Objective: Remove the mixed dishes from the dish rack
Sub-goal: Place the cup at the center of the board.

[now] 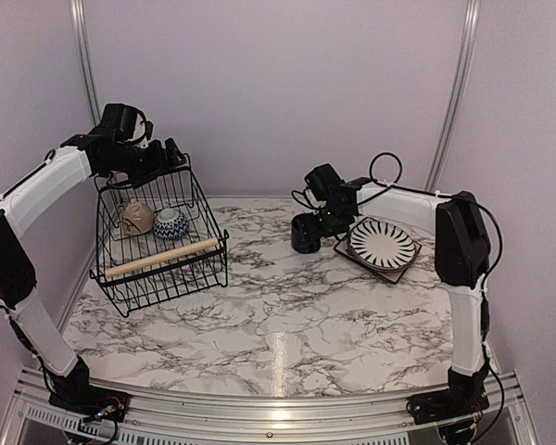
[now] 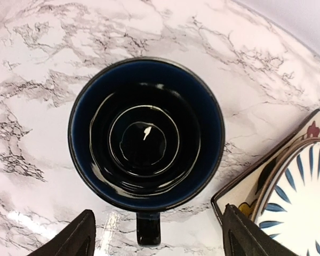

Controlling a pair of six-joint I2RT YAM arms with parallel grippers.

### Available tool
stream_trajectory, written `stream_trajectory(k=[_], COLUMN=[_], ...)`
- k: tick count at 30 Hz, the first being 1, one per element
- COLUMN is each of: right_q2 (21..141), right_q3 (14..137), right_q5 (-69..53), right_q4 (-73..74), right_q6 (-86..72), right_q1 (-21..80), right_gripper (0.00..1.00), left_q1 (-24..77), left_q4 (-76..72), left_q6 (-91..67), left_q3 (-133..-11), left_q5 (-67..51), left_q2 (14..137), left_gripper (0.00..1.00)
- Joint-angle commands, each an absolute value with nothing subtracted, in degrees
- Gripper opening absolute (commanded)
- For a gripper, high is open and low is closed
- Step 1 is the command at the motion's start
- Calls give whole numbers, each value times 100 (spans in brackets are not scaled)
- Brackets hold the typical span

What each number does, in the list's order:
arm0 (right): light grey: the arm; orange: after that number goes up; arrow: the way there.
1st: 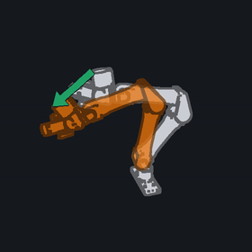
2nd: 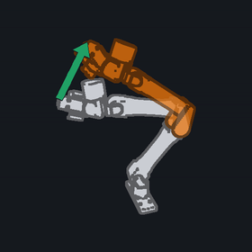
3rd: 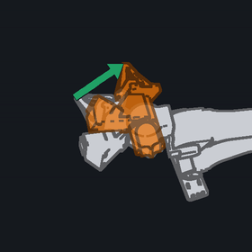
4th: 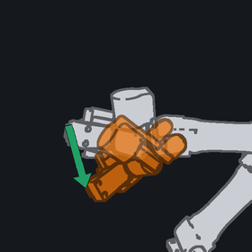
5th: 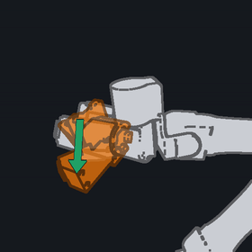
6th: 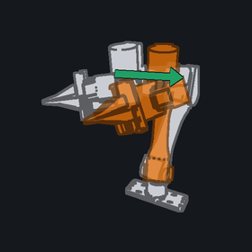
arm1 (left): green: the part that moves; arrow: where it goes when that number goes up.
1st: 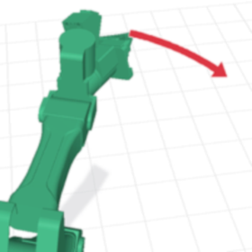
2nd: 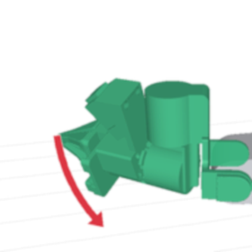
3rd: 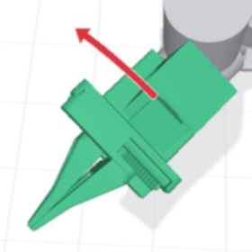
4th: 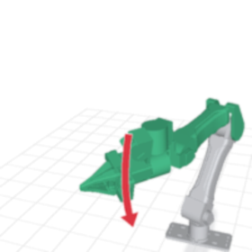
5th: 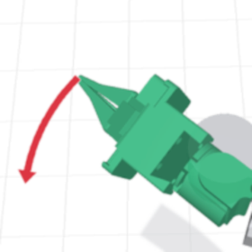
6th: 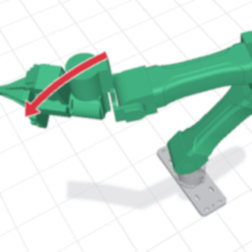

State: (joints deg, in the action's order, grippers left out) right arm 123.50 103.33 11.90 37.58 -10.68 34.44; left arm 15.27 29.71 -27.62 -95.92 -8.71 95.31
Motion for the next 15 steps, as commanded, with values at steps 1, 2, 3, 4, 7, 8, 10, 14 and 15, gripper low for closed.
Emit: stream_trajectory(k=[1, 2, 3, 4, 7, 8, 10, 14, 15], right_q2=[11719, 11609, 11490, 11356, 10948, 10830, 10607, 10413, 10358], right_q3=[10195, 10124, 10041, 9927, 9601, 9507, 9361, 9327, 9293], right_q5=[1304, 1330, 1370, 1369, 1331, 1298, 1228, 1244, 1291], right_q4=[3362, 3283, 3183, 3050, 2669, 2557, 2379, 2327, 2291], right_q6=[-1004, -998, -990, -979, -936, -932, -914, -936, -965], right_q1=[3440, 3442, 3444, 3441, 3443, 3437, 3426, 3404, 3409], right_gripper=[82, 82, 83, 85, 91, 93, 97, 99, 98], left_q1=[1523, 1521, 1521, 1520, 1513, 1512, 1503, 1479, 1470], left_q4=[3740, 3801, 3836, 3867, 3917, 3935, 4017, 4153, 4180], left_q6=[-2208, -2172, -2151, -2133, -2099, -2088, -2067, -2009, -2005], left_q3=[-9948, -10021, -10084, -10170, -10391, -10476, -10687, -11072, -11153], left_q5=[-34, -27, -26, 103, 210, 260, 411, 660, 659], left_q2=[10035, 10142, 10257, 10363, 10685, 10800, 11045, 11514, 11625], left_gripper=[99, 99, 99, 99, 99, 99, 99, 99, 99])
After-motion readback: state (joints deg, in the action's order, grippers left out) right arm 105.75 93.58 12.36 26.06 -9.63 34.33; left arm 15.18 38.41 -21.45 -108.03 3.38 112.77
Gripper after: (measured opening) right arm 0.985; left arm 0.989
